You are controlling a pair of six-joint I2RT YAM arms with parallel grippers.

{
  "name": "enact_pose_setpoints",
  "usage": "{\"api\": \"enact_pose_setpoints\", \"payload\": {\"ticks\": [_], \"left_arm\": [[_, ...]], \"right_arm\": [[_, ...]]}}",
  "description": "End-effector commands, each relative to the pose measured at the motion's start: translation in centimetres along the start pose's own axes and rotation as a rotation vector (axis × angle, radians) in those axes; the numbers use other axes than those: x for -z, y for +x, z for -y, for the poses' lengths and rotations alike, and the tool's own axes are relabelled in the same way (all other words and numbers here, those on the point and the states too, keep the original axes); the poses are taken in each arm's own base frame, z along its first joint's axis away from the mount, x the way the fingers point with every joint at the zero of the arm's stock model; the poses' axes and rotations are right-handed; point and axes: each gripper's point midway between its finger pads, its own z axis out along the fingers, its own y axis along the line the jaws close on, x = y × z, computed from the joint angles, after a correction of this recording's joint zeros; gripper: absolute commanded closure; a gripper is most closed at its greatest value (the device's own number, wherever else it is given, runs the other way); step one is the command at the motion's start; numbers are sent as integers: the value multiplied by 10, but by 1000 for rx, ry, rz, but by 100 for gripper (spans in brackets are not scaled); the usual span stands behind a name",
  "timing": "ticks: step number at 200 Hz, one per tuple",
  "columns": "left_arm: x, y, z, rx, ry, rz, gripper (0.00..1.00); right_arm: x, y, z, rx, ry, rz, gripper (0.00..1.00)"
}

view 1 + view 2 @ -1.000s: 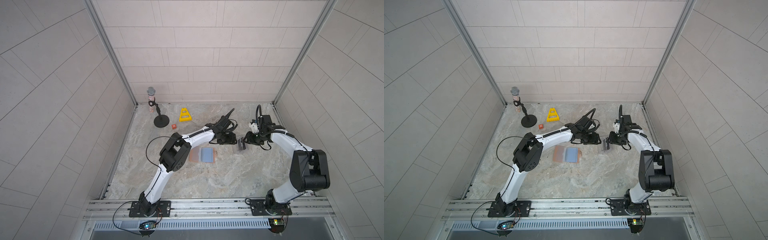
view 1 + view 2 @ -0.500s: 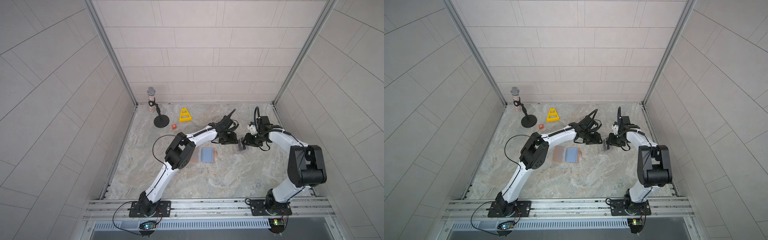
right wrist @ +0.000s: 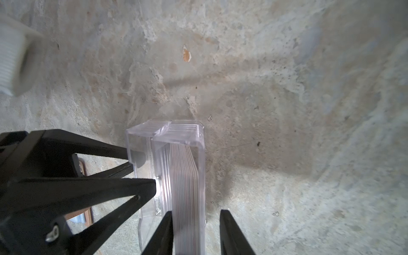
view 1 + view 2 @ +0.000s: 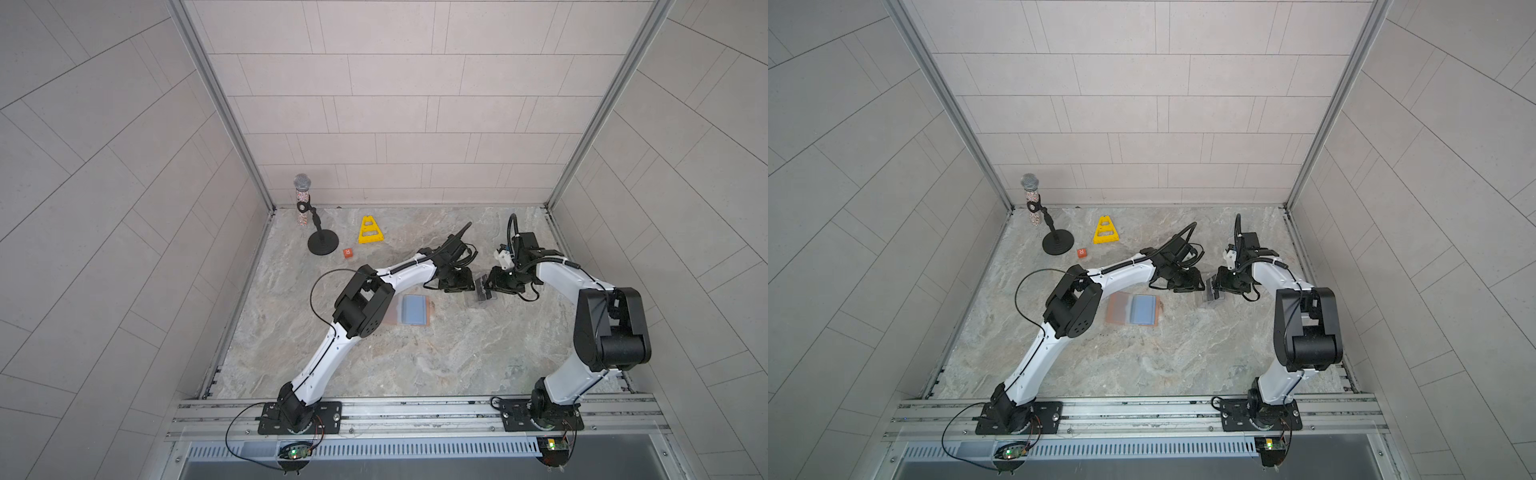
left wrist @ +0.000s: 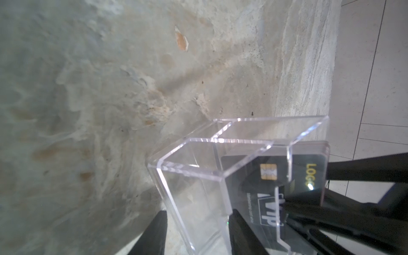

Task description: Put the credit cards into the card holder

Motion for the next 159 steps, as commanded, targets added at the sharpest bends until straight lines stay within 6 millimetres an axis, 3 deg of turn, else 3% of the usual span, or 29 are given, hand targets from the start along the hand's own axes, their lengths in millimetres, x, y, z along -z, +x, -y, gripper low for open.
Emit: {"api": "enact_pose_setpoints", "payload": {"ticks": [1, 159], "left_arm": [[-6, 13, -20, 27, -56, -34, 52], [-1, 20, -28, 30, -83, -28, 56]], "right_arm": [[0, -2, 7, 16, 40, -12, 64], [16, 0, 1, 116, 174, -26, 65]]}}
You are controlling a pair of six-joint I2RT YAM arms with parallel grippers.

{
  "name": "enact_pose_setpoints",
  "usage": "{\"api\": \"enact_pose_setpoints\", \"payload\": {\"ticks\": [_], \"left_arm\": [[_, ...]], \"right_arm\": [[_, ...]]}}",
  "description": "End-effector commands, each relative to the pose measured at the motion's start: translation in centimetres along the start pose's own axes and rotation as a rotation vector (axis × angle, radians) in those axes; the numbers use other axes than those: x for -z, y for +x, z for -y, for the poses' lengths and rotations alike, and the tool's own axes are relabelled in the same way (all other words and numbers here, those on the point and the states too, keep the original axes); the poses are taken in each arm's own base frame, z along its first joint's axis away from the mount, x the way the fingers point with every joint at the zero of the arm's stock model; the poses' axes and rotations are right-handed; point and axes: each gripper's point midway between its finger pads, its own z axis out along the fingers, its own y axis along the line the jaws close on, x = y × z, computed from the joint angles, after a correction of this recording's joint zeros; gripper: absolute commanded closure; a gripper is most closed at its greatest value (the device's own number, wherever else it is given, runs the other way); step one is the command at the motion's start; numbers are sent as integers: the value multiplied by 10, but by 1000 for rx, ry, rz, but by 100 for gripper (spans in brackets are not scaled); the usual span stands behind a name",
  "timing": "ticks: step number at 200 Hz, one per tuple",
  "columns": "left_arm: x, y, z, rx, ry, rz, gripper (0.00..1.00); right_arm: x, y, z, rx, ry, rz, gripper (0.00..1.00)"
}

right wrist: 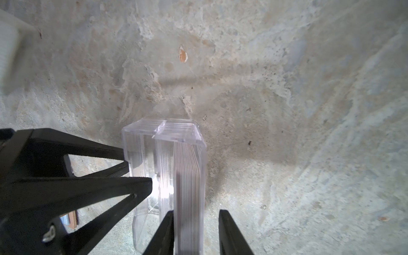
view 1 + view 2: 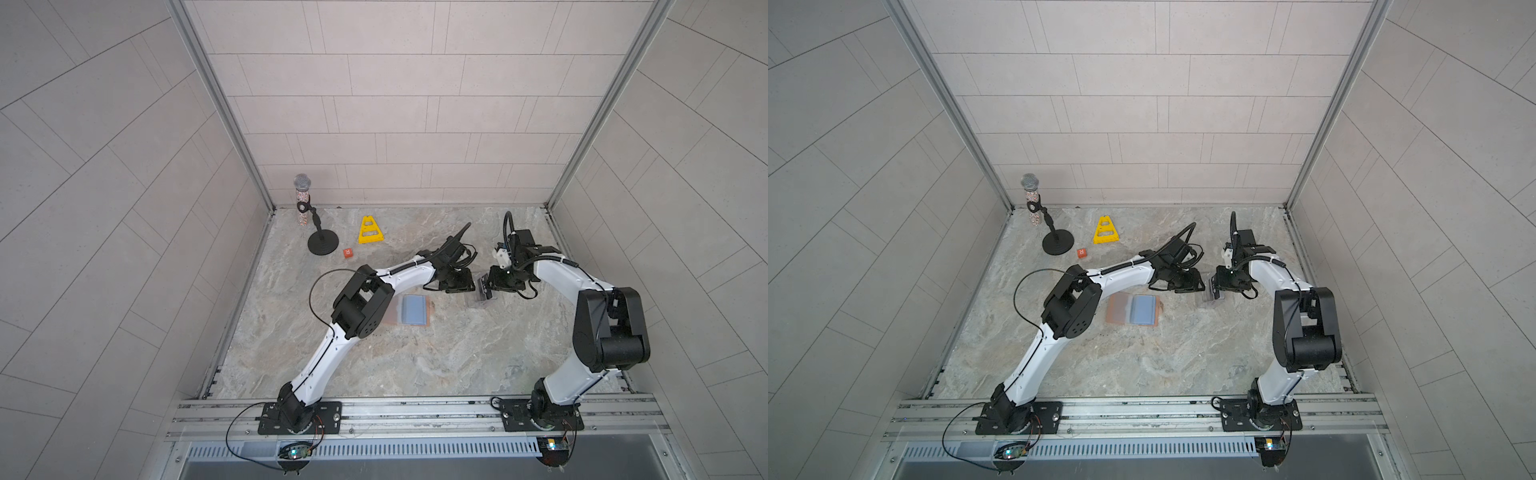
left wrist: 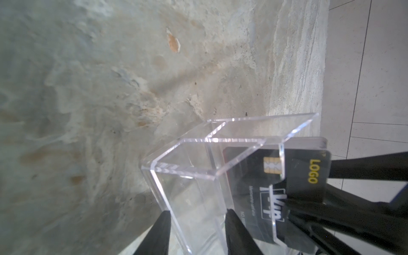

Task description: Put the credit cards into the card holder

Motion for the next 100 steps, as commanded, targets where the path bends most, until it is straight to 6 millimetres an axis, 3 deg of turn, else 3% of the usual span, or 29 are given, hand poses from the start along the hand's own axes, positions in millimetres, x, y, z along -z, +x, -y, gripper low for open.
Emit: {"api": "enact_pose_setpoints", "payload": {"ticks": [1, 100], "left_arm": [[1, 21, -27, 40, -98, -55, 56], [1, 21, -29, 46, -100, -49, 56]], "right_arm": [[11, 1, 3, 52, 86, -9, 65], [21, -1, 4, 99, 166, -25, 69]]}}
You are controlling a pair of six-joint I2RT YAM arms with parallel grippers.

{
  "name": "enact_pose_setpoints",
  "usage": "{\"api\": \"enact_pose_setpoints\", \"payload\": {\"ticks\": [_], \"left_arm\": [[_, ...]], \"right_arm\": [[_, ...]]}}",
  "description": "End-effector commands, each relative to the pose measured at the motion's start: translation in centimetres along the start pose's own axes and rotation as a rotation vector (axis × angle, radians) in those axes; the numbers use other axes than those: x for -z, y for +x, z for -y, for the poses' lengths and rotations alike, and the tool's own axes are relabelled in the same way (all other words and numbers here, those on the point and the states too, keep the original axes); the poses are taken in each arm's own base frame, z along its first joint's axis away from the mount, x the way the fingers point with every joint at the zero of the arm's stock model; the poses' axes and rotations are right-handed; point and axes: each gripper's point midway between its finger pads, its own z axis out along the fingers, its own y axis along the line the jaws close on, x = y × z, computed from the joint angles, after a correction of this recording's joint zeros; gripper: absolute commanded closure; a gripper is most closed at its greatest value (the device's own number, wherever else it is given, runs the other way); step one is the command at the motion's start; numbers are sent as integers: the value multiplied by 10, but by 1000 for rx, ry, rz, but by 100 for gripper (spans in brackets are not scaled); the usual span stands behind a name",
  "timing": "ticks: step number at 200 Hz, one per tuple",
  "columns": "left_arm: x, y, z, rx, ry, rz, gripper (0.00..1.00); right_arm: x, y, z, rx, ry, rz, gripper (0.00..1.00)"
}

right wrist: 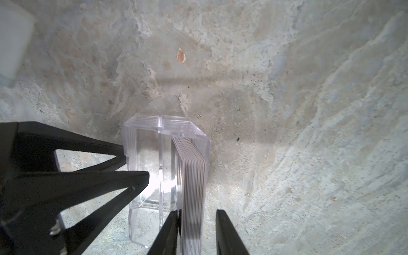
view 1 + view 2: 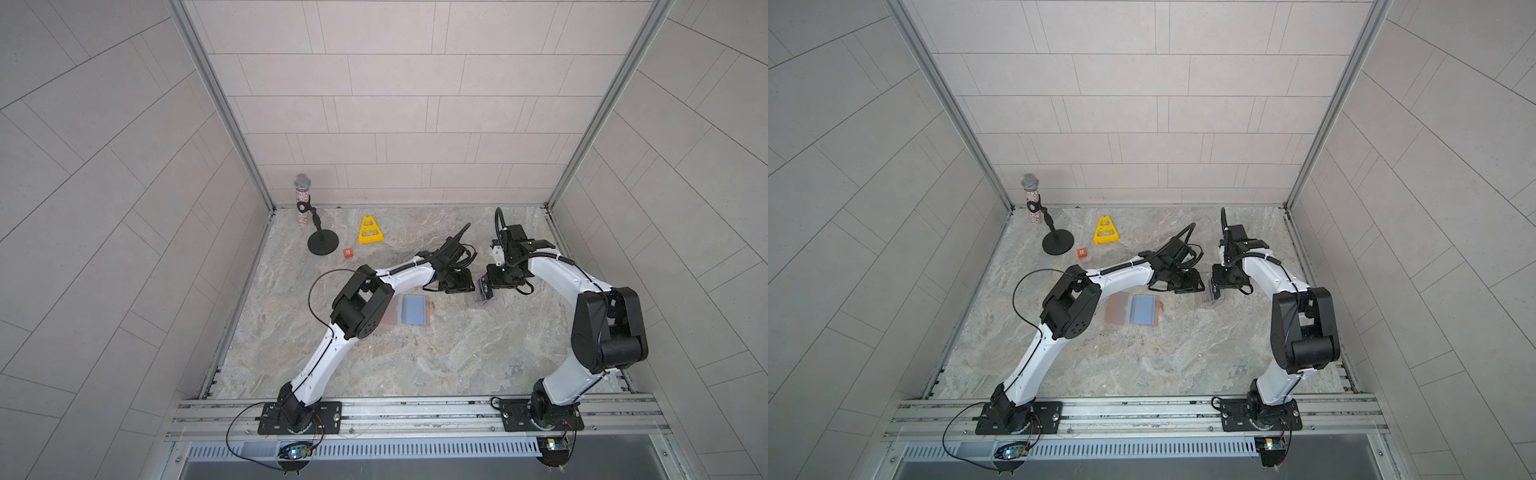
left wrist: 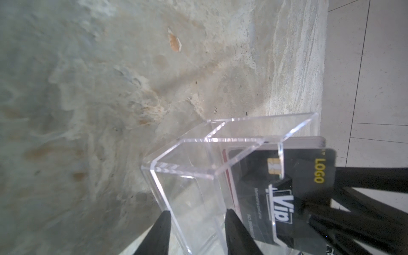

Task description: Put the credit cards into the card holder

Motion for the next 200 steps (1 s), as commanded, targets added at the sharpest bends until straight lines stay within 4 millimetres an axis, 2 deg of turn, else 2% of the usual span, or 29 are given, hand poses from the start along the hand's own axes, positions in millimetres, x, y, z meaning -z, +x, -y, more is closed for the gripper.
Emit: {"api": "enact_pose_setpoints", "payload": {"ticks": [1, 30, 67, 104, 158, 200], "left_arm": [[0, 21, -28, 44, -100, -59, 56], [0, 21, -28, 44, -100, -58, 56], [-1, 22, -29, 46, -102, -61, 56], [-1, 22, -29, 46, -102, -61, 56], [0, 21, -29, 44, -100, -59, 56], [0, 22, -31, 47, -103, -60, 56]], "right_arm": [[8, 3, 5, 24, 39, -9, 69], [5, 3, -1, 24, 4, -12, 67], [-3, 4, 0, 21, 12, -28, 67], [7, 3, 6, 33, 66, -22, 68], [12, 1, 3, 46, 72, -16, 71], [13, 1, -1, 54, 66, -14, 77]]}}
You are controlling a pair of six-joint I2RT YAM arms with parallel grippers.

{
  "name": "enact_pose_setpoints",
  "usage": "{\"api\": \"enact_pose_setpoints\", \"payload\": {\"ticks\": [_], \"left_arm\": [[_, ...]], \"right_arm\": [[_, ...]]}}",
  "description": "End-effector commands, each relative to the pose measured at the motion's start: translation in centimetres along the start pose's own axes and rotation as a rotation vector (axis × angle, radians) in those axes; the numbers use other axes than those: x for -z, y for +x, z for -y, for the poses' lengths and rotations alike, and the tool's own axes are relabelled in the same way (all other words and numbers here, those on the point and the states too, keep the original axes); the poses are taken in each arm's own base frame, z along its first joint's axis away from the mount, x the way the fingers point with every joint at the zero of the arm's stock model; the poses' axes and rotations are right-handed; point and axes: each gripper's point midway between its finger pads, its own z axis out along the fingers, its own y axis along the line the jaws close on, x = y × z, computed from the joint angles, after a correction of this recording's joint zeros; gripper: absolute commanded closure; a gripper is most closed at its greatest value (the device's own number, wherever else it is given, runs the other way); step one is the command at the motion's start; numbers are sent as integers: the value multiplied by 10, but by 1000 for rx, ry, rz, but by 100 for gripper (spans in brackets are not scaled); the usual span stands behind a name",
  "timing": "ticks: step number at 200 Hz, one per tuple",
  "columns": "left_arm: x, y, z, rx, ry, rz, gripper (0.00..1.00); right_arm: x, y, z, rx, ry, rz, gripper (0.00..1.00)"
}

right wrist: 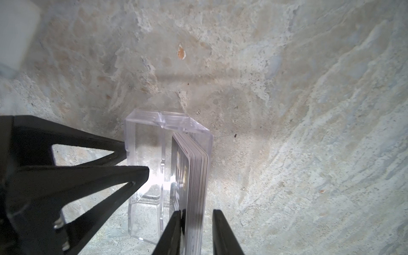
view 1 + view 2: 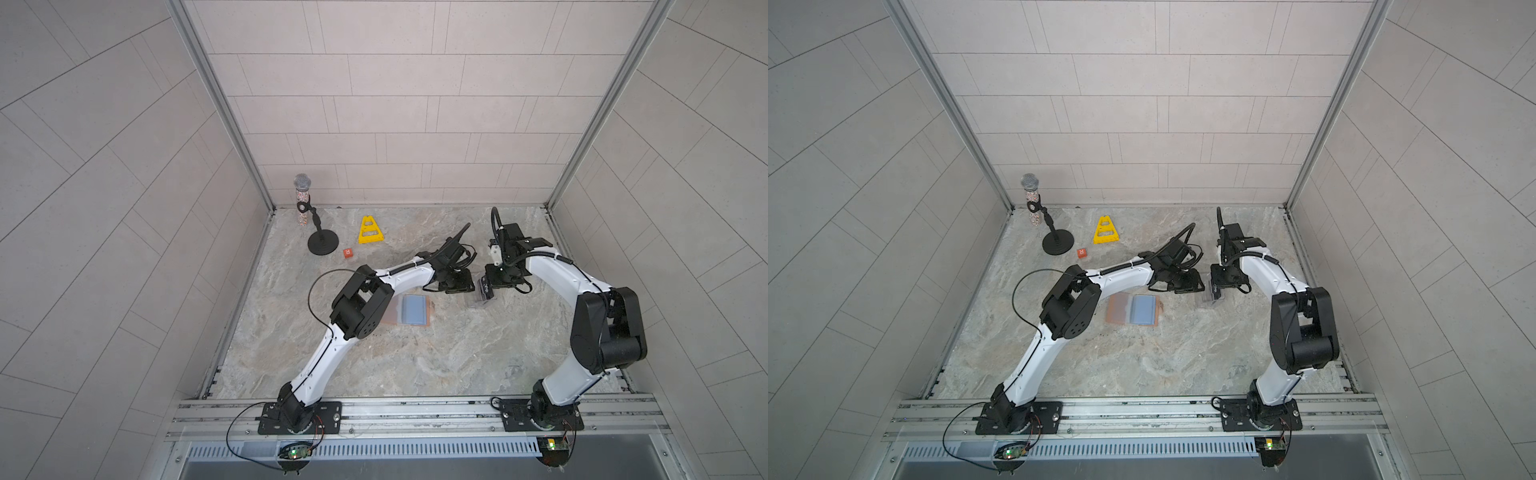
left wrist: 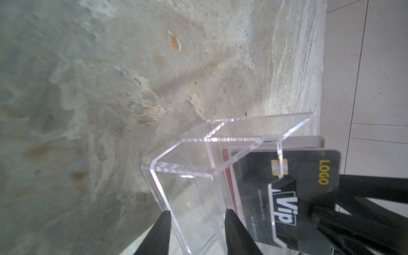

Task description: Put the credit cards into the card holder

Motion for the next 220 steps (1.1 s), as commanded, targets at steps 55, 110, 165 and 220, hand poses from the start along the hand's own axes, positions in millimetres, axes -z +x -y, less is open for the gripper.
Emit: {"api": "enact_pose_setpoints", "payload": {"ticks": [55, 110, 165, 220], "left_arm": [[0, 22, -30, 49, -102, -65, 56], [0, 22, -31, 52, -103, -66, 56], [0, 22, -29, 50, -96, -67, 56], [11, 15, -9, 30, -31, -46, 53]], "right_arm": [[12, 0, -1, 25, 27, 1, 83], [18, -1, -1, 29, 34, 12, 91], [23, -2, -4, 24, 14, 25, 100], [45, -11, -16, -15, -89, 103, 100]]}}
